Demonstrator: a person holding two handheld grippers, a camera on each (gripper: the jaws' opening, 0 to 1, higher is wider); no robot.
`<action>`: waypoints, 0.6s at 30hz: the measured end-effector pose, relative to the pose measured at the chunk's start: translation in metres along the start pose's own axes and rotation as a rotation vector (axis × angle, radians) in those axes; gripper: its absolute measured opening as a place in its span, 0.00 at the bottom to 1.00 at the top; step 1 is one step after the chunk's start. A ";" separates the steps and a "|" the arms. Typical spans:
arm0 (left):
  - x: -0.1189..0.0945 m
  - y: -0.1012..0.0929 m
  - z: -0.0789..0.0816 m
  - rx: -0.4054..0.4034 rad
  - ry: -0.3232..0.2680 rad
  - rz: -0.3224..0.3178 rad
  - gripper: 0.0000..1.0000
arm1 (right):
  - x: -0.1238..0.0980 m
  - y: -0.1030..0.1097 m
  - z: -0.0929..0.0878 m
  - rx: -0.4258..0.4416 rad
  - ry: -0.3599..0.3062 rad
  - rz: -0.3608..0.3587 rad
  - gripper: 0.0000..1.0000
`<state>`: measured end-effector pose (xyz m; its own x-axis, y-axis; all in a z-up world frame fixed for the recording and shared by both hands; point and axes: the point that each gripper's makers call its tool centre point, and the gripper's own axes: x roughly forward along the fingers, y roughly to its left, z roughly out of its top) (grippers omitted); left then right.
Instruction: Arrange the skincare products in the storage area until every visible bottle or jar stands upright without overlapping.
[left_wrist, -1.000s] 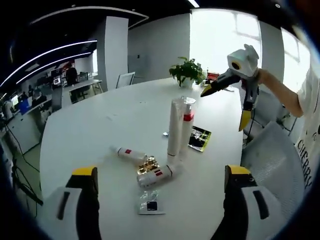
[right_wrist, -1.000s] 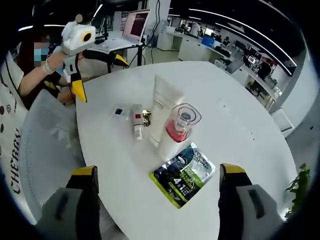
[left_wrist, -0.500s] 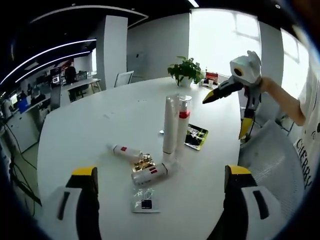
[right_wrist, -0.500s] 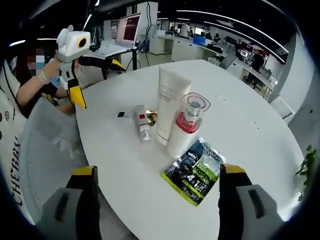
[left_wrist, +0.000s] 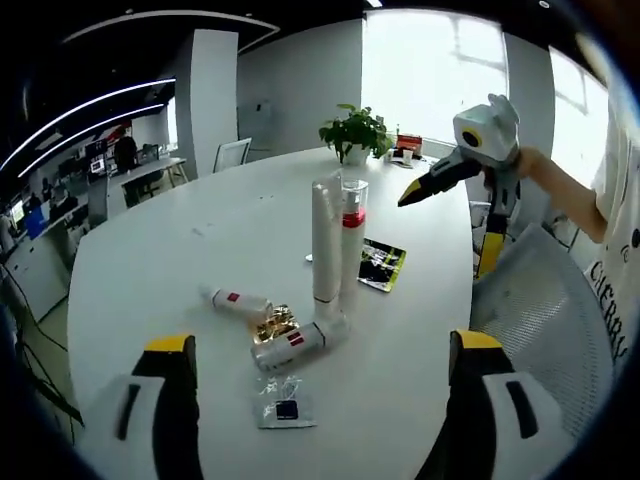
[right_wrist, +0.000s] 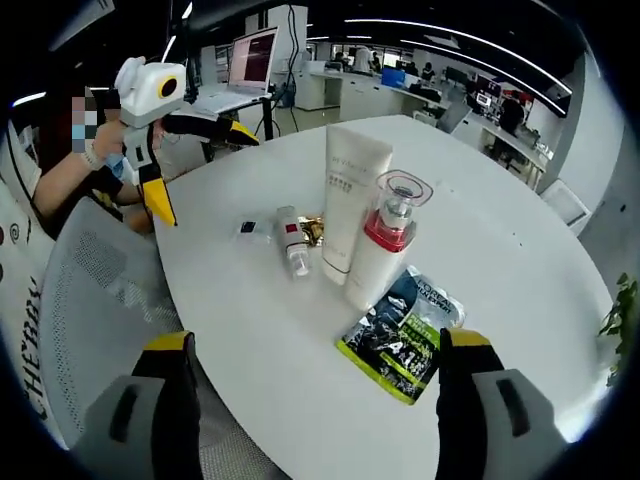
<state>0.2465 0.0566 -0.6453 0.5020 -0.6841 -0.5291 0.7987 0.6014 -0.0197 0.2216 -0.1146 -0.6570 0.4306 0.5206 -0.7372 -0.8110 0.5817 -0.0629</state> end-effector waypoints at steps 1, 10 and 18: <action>0.001 0.000 0.000 0.003 0.002 -0.002 0.99 | 0.000 0.001 -0.001 0.004 0.000 0.005 1.00; 0.013 -0.009 -0.003 0.041 0.028 -0.074 0.99 | 0.003 0.006 -0.007 0.025 -0.003 0.009 1.00; 0.024 -0.007 -0.006 0.089 0.073 -0.092 0.86 | 0.004 0.009 -0.008 0.034 -0.006 0.000 1.00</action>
<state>0.2515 0.0383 -0.6632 0.4029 -0.7009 -0.5886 0.8680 0.4965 0.0029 0.2127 -0.1119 -0.6657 0.4328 0.5241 -0.7335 -0.7971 0.6025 -0.0399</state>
